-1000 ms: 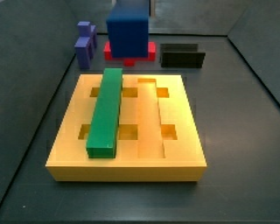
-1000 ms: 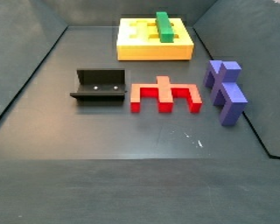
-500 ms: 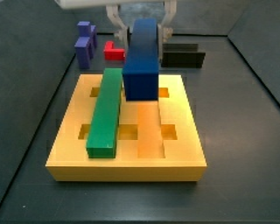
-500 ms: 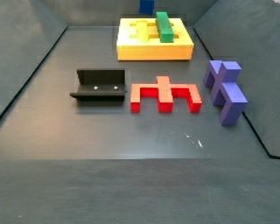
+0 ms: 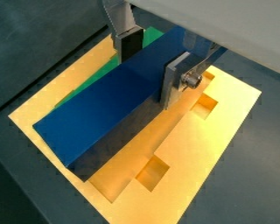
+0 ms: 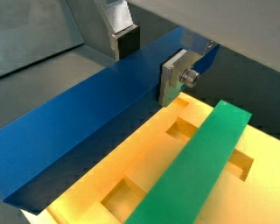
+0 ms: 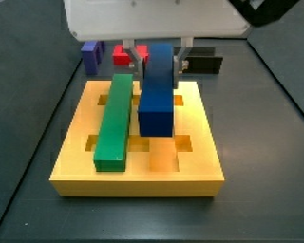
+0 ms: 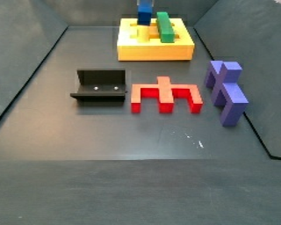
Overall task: Pick up the blue object. Move up. Move to above the board. Insert the blue object.
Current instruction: Insert the blue object.
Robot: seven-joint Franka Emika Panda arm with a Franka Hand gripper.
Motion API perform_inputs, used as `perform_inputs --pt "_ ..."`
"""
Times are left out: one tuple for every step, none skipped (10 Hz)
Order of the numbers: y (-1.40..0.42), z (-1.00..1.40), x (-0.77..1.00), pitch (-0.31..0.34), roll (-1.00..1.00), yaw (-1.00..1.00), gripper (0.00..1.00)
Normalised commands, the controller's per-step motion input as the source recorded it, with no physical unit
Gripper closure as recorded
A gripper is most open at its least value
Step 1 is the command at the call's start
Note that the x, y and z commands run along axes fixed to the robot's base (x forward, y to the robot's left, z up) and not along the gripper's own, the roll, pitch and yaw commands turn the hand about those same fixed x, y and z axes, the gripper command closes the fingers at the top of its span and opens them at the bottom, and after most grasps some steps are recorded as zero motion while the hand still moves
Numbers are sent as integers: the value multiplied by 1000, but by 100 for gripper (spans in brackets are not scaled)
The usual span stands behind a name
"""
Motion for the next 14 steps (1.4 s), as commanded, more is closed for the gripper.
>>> perform_inputs --pt "-100 -349 89 19 176 91 100" --pt "-100 -374 100 24 207 151 100" --pt "-97 -391 120 20 259 214 100" --pt "-106 -383 91 9 301 211 100" --pt "-114 -371 91 4 320 214 100" --pt "-131 -377 100 0 319 214 100" --pt "-114 -351 100 7 319 194 100" --pt "-100 -334 83 0 319 189 100" --pt "-120 -209 120 3 314 197 100" --pt "-29 -160 120 47 294 89 100" --pt "-31 -149 20 33 280 46 100" --pt "-31 -120 0 23 299 74 100" --pt "-51 -91 31 30 259 89 100" --pt "-71 -91 120 29 216 89 100"
